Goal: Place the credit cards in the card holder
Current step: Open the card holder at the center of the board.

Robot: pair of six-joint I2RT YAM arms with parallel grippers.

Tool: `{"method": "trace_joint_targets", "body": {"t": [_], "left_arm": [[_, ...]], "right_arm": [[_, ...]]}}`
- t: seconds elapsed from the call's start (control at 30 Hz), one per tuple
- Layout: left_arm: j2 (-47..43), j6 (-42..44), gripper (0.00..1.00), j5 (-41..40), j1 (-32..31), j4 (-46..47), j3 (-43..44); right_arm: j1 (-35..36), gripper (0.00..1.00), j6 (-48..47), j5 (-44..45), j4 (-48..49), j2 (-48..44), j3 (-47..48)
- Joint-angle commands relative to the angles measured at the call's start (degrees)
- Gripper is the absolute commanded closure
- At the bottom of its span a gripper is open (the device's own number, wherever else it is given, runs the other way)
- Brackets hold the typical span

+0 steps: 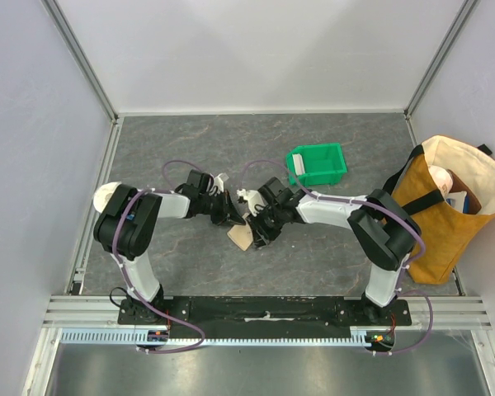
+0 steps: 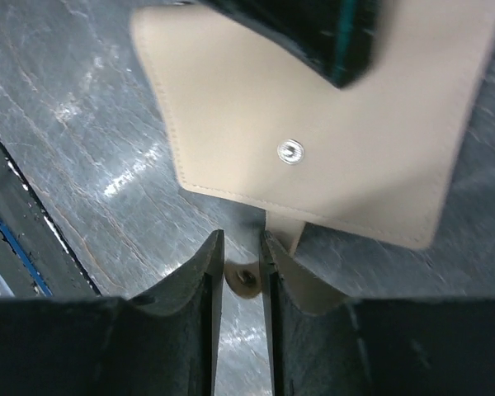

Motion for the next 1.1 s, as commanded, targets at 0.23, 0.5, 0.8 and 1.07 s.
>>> {"method": "trace_joint_targets", "body": {"t": [0.23, 0.5, 0.8, 1.07], "left_arm": [[-2.09, 2.91, 0.98, -6.96, 1.09, 2.38, -4.60], [-10.43, -2.27, 0.68, -8.62, -0.75, 4.32, -10.65], [-20.81, -2.64, 0.38, -20.75, -4.62, -2.88, -11.20], [-19.50, 1.14, 0.29, -22.17, -4.62, -6.76, -3.73]], "right_arm": [[-3.20, 0.55, 3.79, 9.64, -16.02, -1.83, -4.30], [-4.78, 0.57, 12.31, 16.75, -11.98, -0.69, -0.97], [-6.10, 0.61, 12.58, 16.95, -7.59, -1.64, -0.17], [-10.67, 0.52, 16.87, 12.63, -2.66, -5.88, 2.02]]}}
